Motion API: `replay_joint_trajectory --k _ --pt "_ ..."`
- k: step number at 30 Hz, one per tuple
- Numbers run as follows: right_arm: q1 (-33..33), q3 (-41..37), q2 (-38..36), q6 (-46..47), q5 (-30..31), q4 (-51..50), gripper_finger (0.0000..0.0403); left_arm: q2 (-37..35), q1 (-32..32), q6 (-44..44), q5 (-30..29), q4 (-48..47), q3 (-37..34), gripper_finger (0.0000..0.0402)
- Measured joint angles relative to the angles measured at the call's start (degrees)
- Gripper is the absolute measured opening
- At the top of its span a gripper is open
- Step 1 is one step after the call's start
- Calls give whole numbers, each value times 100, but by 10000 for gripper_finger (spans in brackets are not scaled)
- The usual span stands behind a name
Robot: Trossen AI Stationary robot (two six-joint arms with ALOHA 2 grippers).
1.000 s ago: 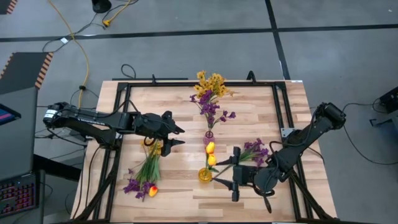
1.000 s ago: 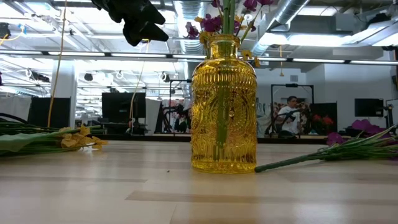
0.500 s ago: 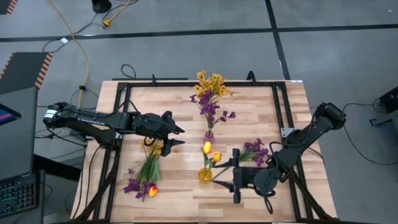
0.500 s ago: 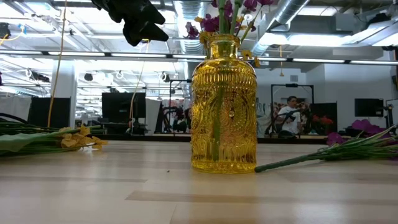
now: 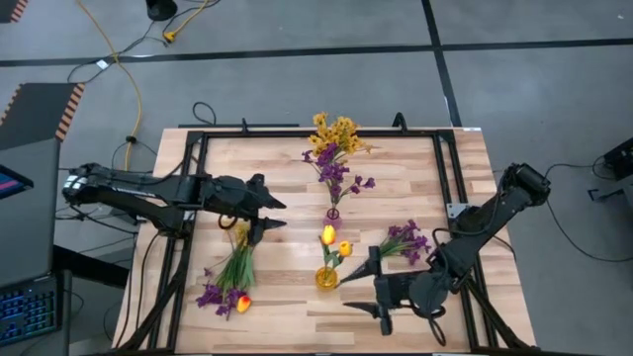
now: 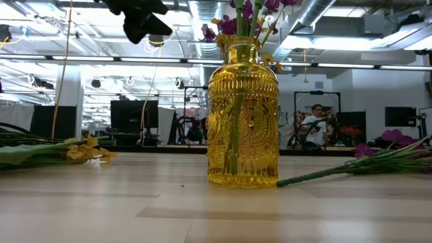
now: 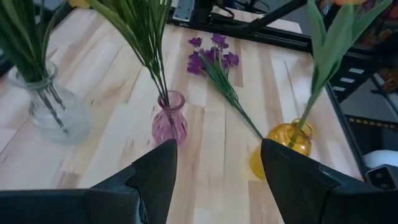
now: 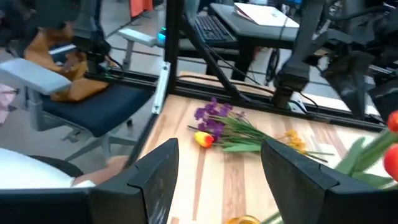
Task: Sort flowers into vase by color
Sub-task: Put the right violet flowers into the violet vase
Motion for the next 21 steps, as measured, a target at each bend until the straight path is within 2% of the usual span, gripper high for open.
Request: replay_joint_trajectory --k 8,16,21 --pt "312 139 0 291 7 -923 255 -377 -90 -515 168 -687 1 219" --pt "463 139 0 2596 -5 -2008 255 -400 -294 -644 163 -880 0 219" --pt "476 139 0 3889 -365 -2564 255 -397 -369 -647 106 -898 1 219"
